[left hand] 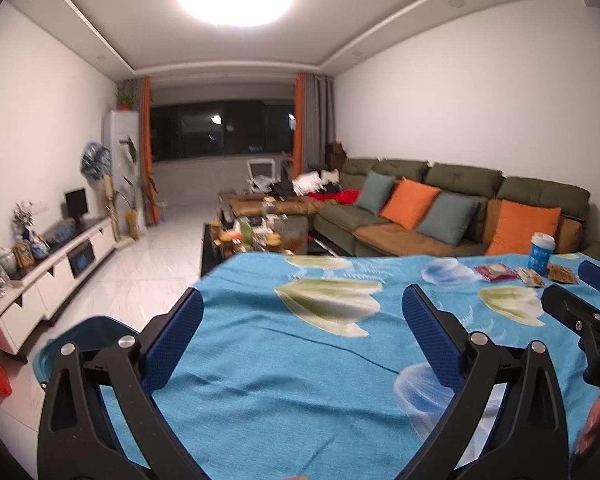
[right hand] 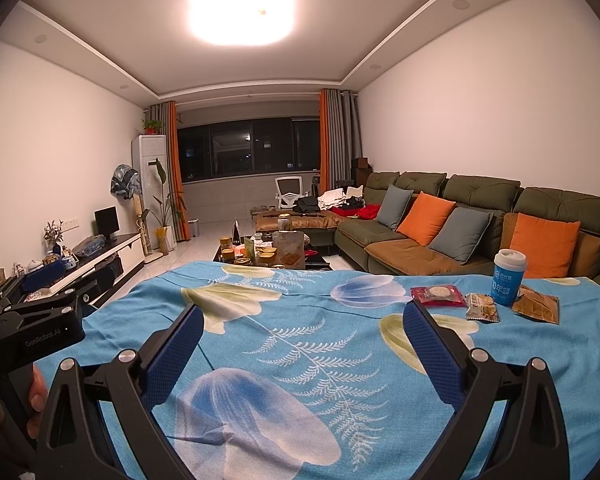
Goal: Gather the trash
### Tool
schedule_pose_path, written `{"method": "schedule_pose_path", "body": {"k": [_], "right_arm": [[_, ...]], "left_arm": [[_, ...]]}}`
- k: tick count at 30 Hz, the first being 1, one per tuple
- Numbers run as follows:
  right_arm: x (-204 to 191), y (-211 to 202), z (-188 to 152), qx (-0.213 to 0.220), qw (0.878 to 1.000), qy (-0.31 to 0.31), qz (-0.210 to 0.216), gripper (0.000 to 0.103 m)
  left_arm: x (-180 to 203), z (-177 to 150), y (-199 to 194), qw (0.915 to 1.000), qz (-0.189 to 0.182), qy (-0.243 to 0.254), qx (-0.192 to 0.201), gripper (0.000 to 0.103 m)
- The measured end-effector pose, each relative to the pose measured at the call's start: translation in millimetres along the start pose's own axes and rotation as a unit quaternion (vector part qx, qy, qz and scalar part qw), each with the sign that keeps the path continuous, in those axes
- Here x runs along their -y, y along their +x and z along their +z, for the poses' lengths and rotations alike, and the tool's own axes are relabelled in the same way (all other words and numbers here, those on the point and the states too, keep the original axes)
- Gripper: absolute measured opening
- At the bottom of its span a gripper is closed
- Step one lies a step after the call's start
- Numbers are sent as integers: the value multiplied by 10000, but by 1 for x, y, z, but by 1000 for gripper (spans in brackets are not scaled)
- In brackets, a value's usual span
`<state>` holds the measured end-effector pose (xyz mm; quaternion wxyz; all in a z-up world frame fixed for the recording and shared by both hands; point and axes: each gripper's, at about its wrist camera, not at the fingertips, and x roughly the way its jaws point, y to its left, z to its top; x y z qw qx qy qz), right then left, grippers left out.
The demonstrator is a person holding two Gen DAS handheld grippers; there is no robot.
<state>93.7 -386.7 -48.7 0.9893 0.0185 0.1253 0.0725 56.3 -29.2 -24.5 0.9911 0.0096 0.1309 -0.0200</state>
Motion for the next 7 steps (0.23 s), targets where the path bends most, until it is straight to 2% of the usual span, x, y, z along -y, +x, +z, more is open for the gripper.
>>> {"method": "schedule_pose_path", "body": {"k": [4, 7], "right_arm": [[8, 3, -1, -147, 9999, 80, -14, 96], [19, 14, 1, -476, 9987, 142, -114, 96]], "left_arm": [[-6, 5, 25, 9980, -136, -34, -611, 98], [-14, 8, 61, 9930, -145, 8, -1173, 98]]}}
